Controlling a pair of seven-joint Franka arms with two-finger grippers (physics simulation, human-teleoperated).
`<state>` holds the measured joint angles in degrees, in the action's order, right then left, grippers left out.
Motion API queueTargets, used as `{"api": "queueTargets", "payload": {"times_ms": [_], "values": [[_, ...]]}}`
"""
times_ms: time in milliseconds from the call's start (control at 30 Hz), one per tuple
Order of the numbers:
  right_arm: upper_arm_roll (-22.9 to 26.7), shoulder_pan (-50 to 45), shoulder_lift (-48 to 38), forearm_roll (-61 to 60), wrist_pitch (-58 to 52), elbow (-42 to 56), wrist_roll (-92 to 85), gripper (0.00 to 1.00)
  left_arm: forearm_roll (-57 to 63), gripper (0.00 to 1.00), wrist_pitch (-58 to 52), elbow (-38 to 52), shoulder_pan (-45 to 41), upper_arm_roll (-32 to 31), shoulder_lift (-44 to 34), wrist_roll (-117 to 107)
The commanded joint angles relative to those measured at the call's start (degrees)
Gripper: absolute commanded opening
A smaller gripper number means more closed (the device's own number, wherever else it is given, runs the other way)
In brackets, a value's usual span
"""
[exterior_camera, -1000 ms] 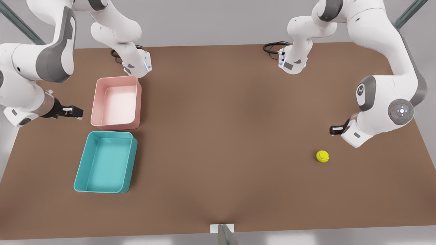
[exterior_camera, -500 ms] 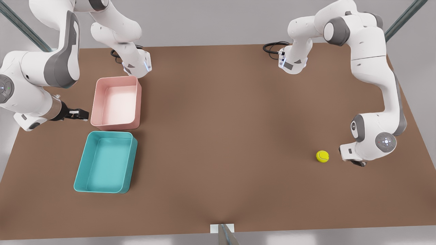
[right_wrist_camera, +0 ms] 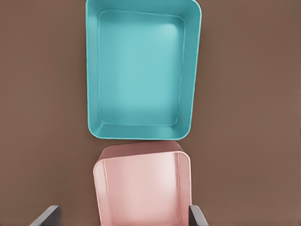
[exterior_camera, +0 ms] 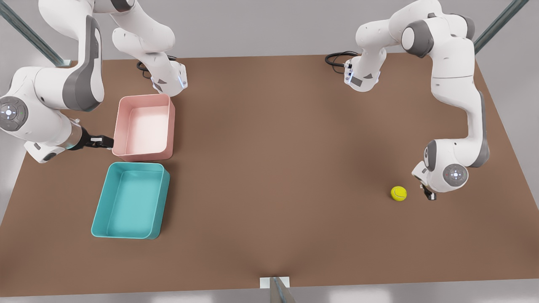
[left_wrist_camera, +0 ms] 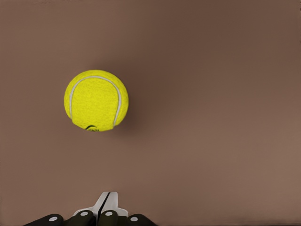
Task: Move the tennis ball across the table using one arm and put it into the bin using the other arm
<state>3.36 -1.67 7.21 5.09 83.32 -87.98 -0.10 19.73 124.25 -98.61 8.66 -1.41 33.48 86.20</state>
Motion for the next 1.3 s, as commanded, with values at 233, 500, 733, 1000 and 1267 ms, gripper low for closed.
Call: {"api": "queueTargets", "payload": {"times_ms": [233,500,733,1000,1267], "values": [[-0.02,0.0,0.09,0.01,1.23,-0.79,0.19,1.0,1.36,0.21,6.8,-1.14,0.3,0.26,2.38,18.66],[0.06,0.0,0.26,-0.08,1.23,-0.88,0.19,1.0,0.92,0.21,7.85,-1.41,0.83,0.62,4.57,16.02],[0.06,-0.08,0.26,-0.25,1.23,-0.88,0.19,1.0,1.1,0.21,11.02,-1.4,0.83,0.62,5.37,15.32],[0.06,-0.09,0.0,-0.43,1.32,-2.02,0.28,1.0,-6.19,0.21,10.14,-6.5,-7.16,-0.35,4.05,-7.26],[0.06,-0.09,0.44,-0.6,1.93,-2.02,0.19,1.0,-22.02,0.21,-0.76,-4.48,-8.92,-5.01,-2.8,-32.84]]}}
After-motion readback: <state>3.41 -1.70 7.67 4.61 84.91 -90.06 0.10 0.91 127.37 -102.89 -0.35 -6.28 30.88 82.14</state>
